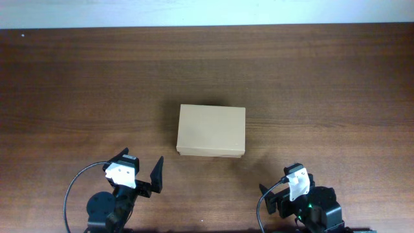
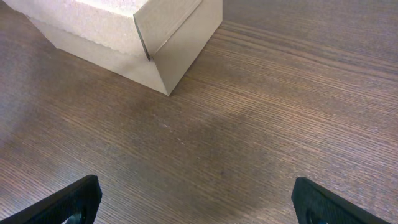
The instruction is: Pack container
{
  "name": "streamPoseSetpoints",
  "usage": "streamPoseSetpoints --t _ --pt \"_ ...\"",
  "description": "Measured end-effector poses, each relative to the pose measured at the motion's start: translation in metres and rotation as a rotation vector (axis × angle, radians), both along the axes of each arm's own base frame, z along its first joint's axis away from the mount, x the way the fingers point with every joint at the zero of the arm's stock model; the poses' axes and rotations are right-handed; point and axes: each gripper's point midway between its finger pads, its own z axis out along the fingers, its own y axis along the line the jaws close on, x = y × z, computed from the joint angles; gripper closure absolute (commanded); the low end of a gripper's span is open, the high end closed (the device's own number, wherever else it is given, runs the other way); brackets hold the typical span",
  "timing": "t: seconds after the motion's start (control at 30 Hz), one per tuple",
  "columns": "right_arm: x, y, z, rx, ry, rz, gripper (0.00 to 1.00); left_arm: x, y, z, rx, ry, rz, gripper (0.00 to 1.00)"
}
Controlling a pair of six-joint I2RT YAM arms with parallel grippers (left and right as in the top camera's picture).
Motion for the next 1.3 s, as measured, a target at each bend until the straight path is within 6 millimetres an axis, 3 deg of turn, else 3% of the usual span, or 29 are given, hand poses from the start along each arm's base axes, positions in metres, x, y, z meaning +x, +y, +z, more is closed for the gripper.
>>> streamPoseSetpoints --t 1.3 --pt "0.0039 0.0018 0.0018 0.009 -0.020 0.002 0.01 0.0000 0.0000 0.0000 0.000 0.000 0.000 0.00"
